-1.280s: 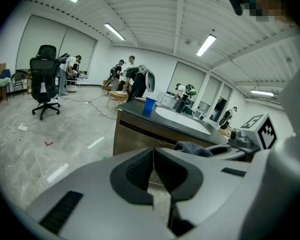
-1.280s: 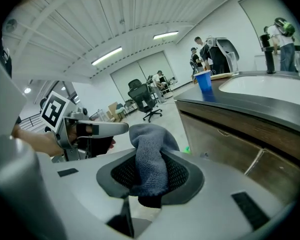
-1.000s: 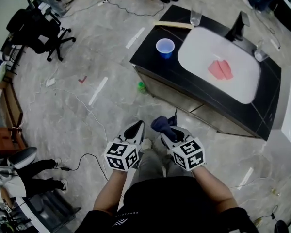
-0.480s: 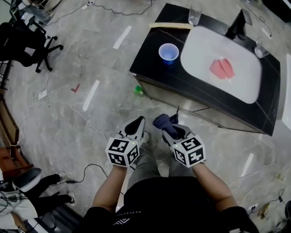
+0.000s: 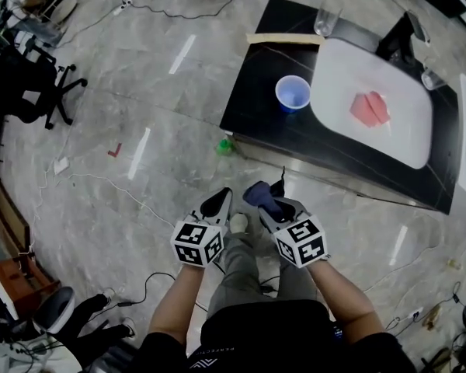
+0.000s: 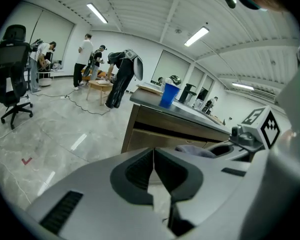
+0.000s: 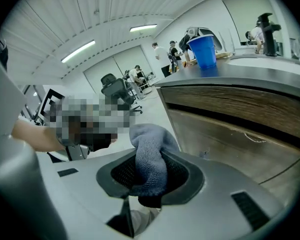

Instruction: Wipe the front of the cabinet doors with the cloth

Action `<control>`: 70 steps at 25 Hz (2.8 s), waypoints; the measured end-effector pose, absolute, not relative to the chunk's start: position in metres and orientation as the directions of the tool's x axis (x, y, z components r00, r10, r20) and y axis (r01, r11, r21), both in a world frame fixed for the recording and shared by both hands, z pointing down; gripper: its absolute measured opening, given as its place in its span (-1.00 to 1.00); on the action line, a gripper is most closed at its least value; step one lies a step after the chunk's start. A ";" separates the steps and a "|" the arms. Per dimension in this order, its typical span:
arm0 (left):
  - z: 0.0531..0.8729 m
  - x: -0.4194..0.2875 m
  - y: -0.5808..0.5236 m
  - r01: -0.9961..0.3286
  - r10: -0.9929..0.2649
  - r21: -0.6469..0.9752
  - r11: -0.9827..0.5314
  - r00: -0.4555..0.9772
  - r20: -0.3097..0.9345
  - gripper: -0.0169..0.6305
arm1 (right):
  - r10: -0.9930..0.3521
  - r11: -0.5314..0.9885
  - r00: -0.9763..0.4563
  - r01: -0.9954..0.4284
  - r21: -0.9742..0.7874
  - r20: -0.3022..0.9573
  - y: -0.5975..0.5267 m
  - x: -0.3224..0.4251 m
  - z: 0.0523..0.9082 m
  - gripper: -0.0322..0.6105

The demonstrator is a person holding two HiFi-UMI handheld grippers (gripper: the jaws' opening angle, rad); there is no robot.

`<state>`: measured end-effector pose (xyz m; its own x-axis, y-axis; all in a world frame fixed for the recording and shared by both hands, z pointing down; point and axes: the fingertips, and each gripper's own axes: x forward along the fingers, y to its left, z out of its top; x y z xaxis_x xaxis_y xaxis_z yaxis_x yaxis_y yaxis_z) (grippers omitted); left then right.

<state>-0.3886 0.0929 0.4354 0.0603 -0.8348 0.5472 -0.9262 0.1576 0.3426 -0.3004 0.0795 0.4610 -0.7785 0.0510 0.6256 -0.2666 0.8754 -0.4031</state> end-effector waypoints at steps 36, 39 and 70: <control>0.500 -0.422 0.039 -0.953 -0.806 0.302 0.017 0.166 0.569 -0.90 | -0.218 0.797 -0.760 -0.500 -0.338 0.612 -0.008 -0.363 0.527 -0.54; 0.497 -0.403 0.034 -0.954 -0.809 0.299 0.000 0.175 0.561 -0.90 | -0.236 0.792 -0.751 -0.516 -0.326 0.617 -0.016 -0.338 0.527 -0.54; 0.505 -0.184 -0.046 -0.926 -0.775 0.308 -0.218 0.356 0.522 -0.90 | -0.416 0.618 -0.635 -0.723 -0.309 0.651 -0.081 -0.085 0.531 -0.54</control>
